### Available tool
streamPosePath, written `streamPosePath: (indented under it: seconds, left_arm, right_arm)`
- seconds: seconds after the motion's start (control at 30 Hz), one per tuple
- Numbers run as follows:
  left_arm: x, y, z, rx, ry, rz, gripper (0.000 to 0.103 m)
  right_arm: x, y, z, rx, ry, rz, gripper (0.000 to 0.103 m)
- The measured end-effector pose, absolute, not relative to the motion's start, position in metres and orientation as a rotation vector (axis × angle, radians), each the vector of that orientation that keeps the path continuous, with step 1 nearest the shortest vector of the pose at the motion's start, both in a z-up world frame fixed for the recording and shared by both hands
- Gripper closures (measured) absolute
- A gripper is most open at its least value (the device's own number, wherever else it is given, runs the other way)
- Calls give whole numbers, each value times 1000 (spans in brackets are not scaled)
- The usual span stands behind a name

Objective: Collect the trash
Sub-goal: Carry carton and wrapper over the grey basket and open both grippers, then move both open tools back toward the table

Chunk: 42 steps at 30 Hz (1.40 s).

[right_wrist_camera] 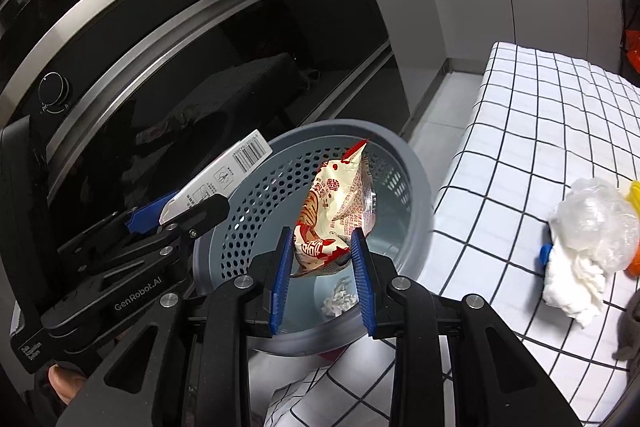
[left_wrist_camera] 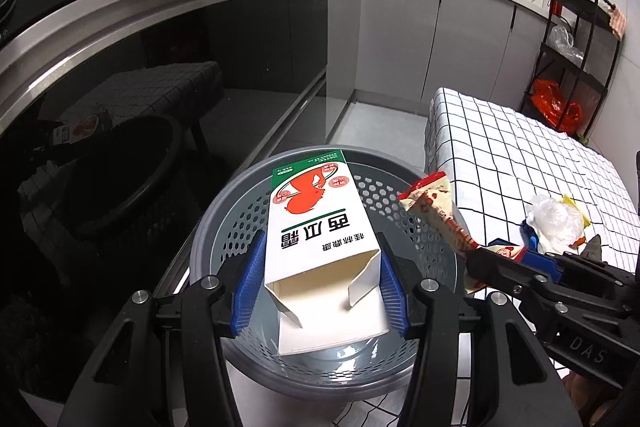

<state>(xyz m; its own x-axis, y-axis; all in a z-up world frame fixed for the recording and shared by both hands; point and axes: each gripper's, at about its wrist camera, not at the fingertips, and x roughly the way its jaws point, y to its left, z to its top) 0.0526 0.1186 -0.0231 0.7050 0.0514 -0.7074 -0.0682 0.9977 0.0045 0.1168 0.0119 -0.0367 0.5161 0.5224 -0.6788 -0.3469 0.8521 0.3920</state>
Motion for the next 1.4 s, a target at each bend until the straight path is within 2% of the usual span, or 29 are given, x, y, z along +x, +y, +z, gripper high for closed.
streamPosePath:
  seconds: [0.2,0.33,0.43,1.23,1.4]
  left_arm:
    - [54,124,-28,-46,810,72,50]
    - [54,126,-29,-49,816,83,46]
    - [53,129,-28,-58,817,87,46]
    - [50,131,-23,-70,795,90,44]
    - [48,124,-20,-66,785,72,40]
  right_arm:
    - [117,15,-40,229,902,554,75]
    - [122,17,-42,218,904,552,73]
    - [121,16,-40,222,879,542,57]
    - [109,8,-39,221,852,519,57]
    - [102,-2,-38,225,843,492,56]
